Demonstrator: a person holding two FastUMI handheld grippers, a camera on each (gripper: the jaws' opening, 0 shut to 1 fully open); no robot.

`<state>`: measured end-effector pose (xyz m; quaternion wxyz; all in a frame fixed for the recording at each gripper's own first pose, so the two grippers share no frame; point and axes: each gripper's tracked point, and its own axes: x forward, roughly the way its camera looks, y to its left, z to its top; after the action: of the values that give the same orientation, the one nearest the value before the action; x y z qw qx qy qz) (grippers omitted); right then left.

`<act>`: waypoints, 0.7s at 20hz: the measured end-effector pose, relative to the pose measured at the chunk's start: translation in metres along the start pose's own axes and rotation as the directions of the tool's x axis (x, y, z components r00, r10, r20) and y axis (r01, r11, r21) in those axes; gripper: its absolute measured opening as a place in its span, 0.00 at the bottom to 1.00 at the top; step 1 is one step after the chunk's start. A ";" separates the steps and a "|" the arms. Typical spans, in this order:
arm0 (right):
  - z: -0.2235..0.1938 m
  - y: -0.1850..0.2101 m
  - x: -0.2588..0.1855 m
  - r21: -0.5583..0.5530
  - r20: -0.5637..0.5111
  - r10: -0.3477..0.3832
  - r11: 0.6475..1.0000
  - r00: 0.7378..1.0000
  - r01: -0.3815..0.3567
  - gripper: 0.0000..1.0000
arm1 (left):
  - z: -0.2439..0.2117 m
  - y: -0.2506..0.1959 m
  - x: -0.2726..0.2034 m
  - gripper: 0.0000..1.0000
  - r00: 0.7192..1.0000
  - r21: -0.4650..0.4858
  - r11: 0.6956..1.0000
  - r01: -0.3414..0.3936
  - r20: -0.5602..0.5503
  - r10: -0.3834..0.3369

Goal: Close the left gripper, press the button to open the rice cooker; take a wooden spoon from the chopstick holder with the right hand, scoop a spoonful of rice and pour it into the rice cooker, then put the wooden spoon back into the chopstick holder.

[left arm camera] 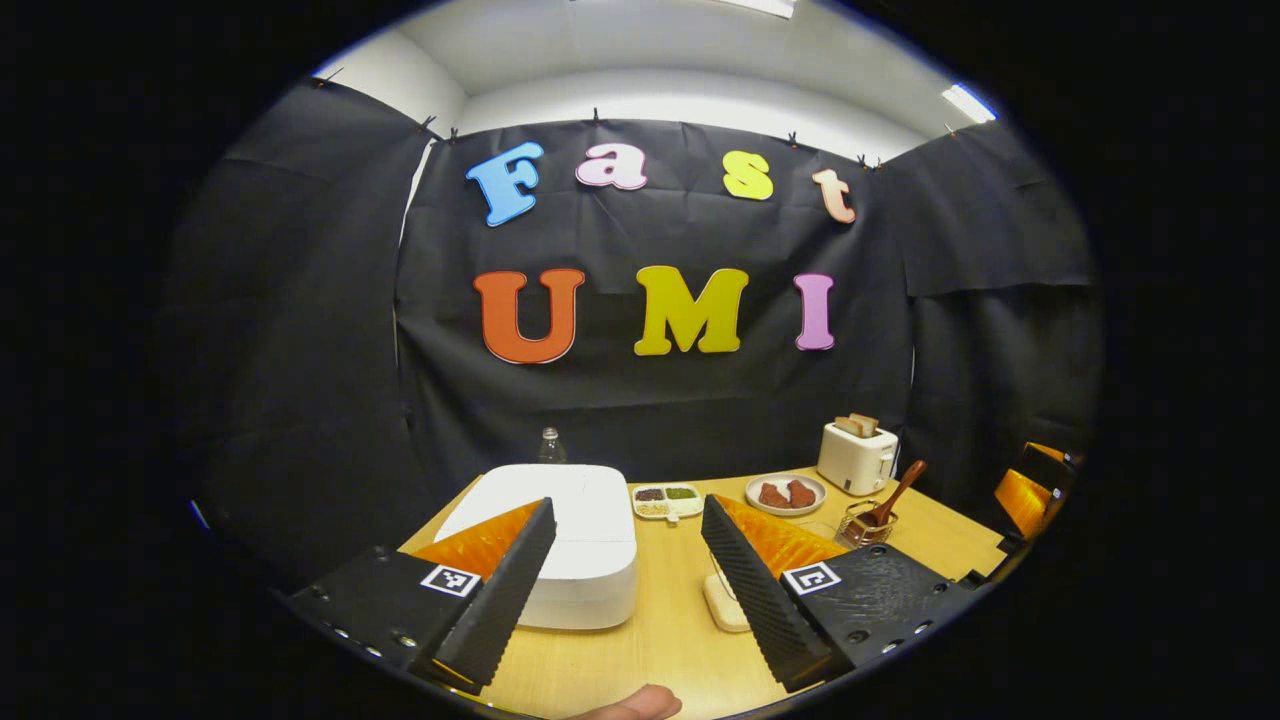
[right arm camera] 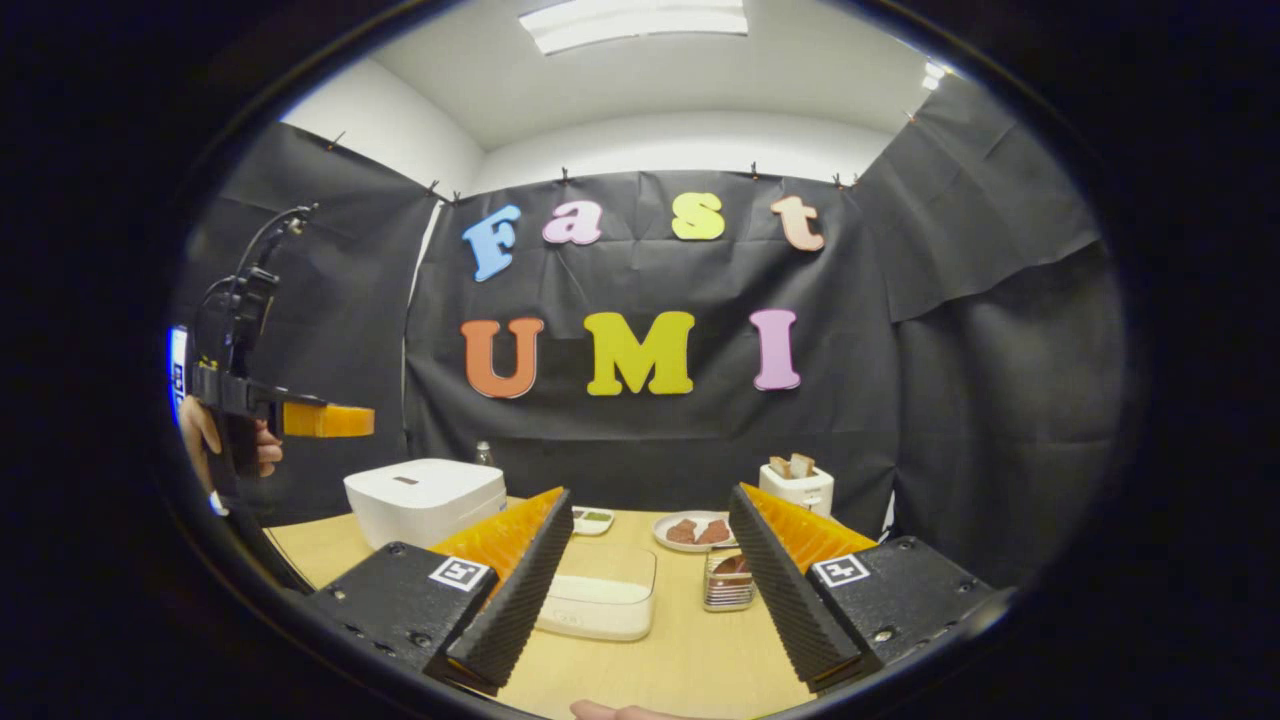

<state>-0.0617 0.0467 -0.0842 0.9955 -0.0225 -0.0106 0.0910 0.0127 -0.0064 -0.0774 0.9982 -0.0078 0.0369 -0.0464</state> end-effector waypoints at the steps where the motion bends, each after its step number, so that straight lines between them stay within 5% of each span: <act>1: 0.002 -0.002 -0.002 -0.004 0.001 -0.005 1.000 1.000 0.005 0.95 | -0.001 -0.008 -0.009 0.94 1.000 -0.017 1.000 0.008 0.019 -0.007; 6: -0.002 -0.010 -0.006 -0.022 -0.015 -0.026 0.999 1.000 0.026 1.00 | -0.024 -0.046 -0.044 0.94 0.997 -0.050 0.998 0.041 0.063 -0.038; 14: -0.010 -0.015 -0.008 -0.001 -0.025 -0.028 1.000 0.999 0.028 1.00 | -0.034 -0.045 -0.077 0.94 0.995 0.048 0.998 -0.048 0.086 0.044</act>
<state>-0.0662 0.0300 -0.0938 0.9968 -0.0238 0.0016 0.0766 -0.0706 -0.0440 -0.1052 0.9996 0.0163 -0.0065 -0.0241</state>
